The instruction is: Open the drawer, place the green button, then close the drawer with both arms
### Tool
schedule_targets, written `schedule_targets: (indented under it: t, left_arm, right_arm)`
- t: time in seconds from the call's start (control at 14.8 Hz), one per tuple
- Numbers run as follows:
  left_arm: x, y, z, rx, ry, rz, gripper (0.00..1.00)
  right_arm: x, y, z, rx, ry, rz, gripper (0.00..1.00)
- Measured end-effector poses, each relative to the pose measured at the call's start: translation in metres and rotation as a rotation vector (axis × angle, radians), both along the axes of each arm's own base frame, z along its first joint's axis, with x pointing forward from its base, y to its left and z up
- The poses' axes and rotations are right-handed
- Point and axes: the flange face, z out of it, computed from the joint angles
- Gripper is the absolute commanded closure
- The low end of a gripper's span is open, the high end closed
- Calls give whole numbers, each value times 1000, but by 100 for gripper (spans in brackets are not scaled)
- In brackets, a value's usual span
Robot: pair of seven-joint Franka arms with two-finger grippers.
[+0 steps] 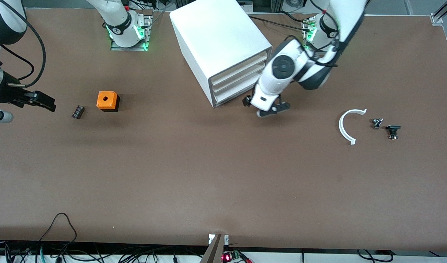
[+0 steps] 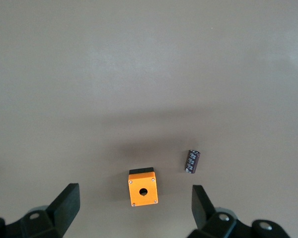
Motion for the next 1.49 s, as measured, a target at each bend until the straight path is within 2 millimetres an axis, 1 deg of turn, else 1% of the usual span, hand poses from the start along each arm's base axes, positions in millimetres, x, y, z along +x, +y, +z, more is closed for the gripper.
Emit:
schedule_targets:
  t: [0.14,0.2,0.27,0.41,0.54,0.68,0.81,1.02,1.15,1.22,1.29,1.35,1.49]
  left_arm:
    - [38,49,43,13,-37,93,0]
    - [54,71,65,23,-47,133,0]
    - [65,88,86,34,-52,161,0]
    - [76,111,132,57,-62,172,0]
    - [77,138,176,81,-79,114,0]
    - [72,177,215,102,-98,67,0]
    - [64,214,250,116,-103,21,0]
    - [45,264,297,123,-85,-41,0]
    - [34,292,324,119,-76,-73,0]
    - [32,301,333,115,-81,-95,0]
    - [31,305,337,113,-86,-117,0]
    - [32,306,335,111,-82,-135,0]
    - [38,304,324,107,-63,-161,0]
  right_arm:
    - [-1,-1,-1,1,6,34,0]
    - [-1,-4,-2,1,9,42,0]
    - [-3,-9,-4,1,11,44,0]
    - [-12,-18,-8,1,8,39,0]
    - [-26,-22,-10,3,-3,36,0]
    - [-38,-21,-7,5,-10,37,0]
    - [-42,-21,-5,6,-16,39,0]
    - [-43,-20,-6,8,-17,40,0]
    - [-43,-20,-7,9,-15,40,0]
    - [-43,-20,-7,9,-15,40,0]
    - [-43,-20,-7,10,-14,40,0]
    - [-43,-19,-7,10,-14,40,0]
    - [-43,-19,-8,10,-13,40,0]
